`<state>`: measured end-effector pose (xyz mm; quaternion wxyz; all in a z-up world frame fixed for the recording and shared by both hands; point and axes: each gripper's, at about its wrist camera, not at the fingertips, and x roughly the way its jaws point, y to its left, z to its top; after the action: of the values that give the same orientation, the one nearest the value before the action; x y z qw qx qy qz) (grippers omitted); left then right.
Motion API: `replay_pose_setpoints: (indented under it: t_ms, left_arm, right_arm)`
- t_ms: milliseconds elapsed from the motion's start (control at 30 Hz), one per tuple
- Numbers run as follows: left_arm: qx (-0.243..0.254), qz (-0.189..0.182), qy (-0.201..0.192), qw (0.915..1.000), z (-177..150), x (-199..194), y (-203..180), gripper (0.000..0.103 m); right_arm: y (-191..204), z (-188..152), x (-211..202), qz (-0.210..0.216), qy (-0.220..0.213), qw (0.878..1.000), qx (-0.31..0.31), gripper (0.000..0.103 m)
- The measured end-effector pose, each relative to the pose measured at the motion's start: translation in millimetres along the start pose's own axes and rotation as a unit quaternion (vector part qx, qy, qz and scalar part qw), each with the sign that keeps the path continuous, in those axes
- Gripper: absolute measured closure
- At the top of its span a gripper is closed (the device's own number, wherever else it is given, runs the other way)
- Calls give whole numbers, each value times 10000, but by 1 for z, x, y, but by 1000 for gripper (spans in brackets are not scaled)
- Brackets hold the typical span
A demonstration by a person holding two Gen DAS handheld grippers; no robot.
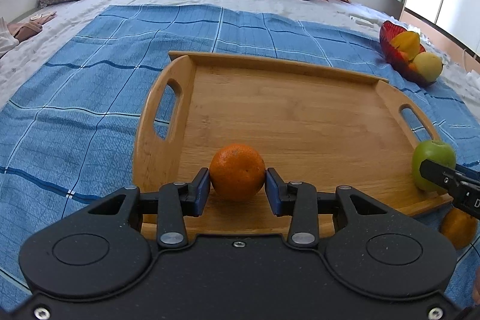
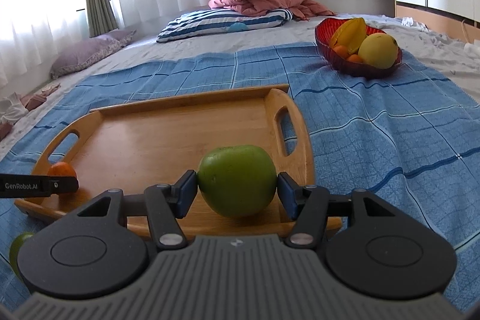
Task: Organize fruits
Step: 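Lift the tangerine with the left tool while the right tool carries the apple over the tray, then open the left tool to set the tangerine on the tray while the right tool releases the apple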
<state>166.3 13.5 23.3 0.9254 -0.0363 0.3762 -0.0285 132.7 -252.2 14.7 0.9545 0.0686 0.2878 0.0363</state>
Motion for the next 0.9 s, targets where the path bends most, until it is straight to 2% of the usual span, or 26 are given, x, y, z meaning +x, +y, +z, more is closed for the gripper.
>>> replay_pose_setpoints:
  t_ms: [300,433,567,733,800,900]
  left_arm:
    - [-78,-137,65,9999,-3,1,1,65]
    - [-8,-68,17,10000,-5,1,-1,65]
    - [-47,-79,21,10000,-5,-2,0,53]
    - [-21,-137,25,9999,-8,-8,1,48]
    - [15,-117,-25,9999,-10,-12,0,40]
    - [64,-52,-117,9999,-12,-18,-1,27]
  right_arm:
    - [1,-3,-5,16,-9,9999,-125,41]
    - [3,-3,-5,-2,-10,9998,-179,41]
    - [5,-4,-5,-35,-17,9997,-223,38]
    - [10,-5,-10,-111,-87,9989,-439,35]
    - [12,-6,-12,-127,-131,9985,-510,30]
    - [13,-6,-13,-129,-147,9983,-542,30]
